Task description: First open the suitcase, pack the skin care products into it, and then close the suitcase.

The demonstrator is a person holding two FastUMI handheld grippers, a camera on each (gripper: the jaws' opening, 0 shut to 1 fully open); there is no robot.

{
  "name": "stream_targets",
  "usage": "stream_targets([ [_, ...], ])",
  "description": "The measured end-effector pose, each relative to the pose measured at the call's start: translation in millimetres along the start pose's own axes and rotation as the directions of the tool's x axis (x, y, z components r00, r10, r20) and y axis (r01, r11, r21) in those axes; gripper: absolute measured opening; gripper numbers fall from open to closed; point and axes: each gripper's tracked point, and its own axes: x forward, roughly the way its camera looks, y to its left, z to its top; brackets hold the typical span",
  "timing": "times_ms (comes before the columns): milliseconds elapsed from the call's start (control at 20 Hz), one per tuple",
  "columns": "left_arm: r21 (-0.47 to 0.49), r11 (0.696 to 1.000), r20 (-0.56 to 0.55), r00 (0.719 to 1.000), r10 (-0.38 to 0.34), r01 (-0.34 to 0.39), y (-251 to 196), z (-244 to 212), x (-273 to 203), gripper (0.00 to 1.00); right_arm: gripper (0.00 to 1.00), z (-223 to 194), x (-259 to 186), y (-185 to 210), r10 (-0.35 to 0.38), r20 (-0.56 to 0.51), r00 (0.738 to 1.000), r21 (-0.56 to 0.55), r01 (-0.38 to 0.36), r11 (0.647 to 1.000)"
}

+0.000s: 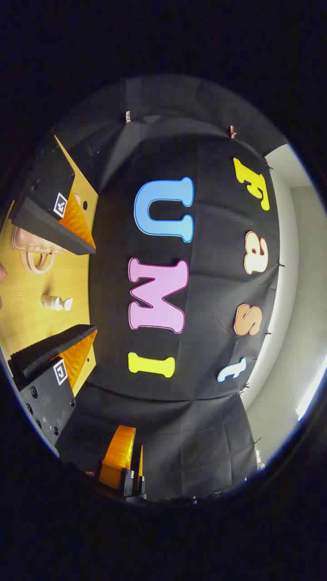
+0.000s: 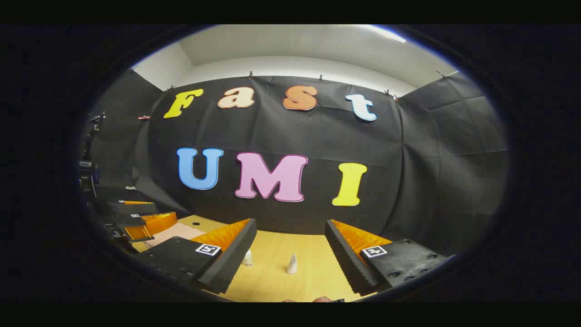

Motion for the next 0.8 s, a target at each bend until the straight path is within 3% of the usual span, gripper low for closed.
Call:
stream_targets([
  [200,0.011,1.000,-0.012,1.000,-0.018,0.018,-1,-9,2,0.96,0.97,0,0,0,0.000,0.000,1.000,0.000,0.000,1.000],
  [250,0.012,1.000,-0.013,1.000,-0.022,0.022,-1,-9,2,0.96,0.97,7,8,4,-0.008,0.050,0.999,0.031,0.006,0.999],
  [400,0.039,0.999,-0.005,1.000,-0.020,0.020,2,-6,4,0.97,0.96,-1,0,1,-0.011,-0.008,1.000,-0.001,0.011,1.000],
  [750,0.073,0.997,0.010,1.000,0.003,-0.003,10,1,10,0.97,0.97,-6,5,5,-0.012,-0.006,1.000,0.011,0.012,1.000],
  [800,0.073,0.997,0.003,1.000,-0.001,0.001,10,-1,10,0.93,0.98,-7,6,6,-0.011,-0.009,1.000,0.010,0.011,1.000],
])
